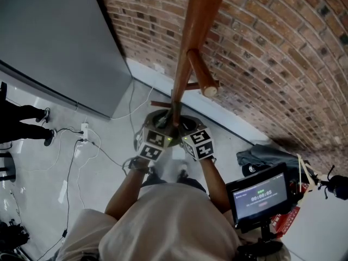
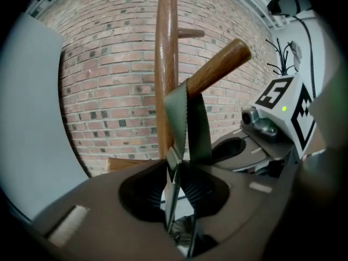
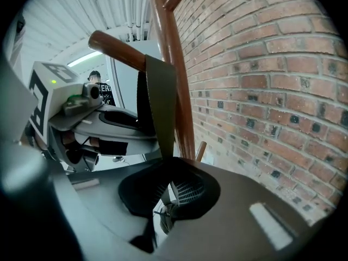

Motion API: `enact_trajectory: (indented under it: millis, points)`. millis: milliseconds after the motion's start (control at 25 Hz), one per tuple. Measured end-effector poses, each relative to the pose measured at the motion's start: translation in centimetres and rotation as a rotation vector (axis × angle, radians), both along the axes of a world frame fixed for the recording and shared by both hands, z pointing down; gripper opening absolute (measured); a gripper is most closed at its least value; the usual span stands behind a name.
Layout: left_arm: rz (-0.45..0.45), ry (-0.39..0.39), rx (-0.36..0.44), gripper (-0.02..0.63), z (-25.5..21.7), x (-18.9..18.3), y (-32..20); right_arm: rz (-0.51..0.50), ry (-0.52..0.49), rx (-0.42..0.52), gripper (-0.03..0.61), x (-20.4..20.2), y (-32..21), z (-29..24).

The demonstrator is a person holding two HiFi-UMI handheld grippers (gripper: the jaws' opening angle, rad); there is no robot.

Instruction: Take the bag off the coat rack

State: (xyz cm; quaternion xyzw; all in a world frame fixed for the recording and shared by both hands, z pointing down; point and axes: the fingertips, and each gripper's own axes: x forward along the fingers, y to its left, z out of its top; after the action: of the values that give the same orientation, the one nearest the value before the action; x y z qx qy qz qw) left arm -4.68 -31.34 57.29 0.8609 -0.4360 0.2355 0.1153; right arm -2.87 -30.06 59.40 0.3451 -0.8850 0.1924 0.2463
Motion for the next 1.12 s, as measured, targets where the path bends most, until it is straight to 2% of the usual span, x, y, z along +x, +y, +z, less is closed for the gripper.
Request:
enact_trajectory:
  millis: [280,520,640,1120]
  points:
    - [0.026,0.026,-0.029,0.048,-0.6,-0.2,0.2,0.015,-0.028,-0.023,0.009,0.5,0.5,-0.6]
    - [0.011,0.051,-0.041,0.046,-0.8,-0.5,0.8,0.033,-0.054,-0.030,0.008,1.1,0.8,-1.5]
    - [-0.010,0.091,-0.042,0.046,-1.3,-1.1,1.1,0.035,-0.057,-0.011,0.008,1.2,1.0,-2.2]
    - [-0.023,0.188,0.032,0.046,-5.4,-2.0,2.8,0.094,-0.111,0.077,0.008,2.9,2.0,-6.8]
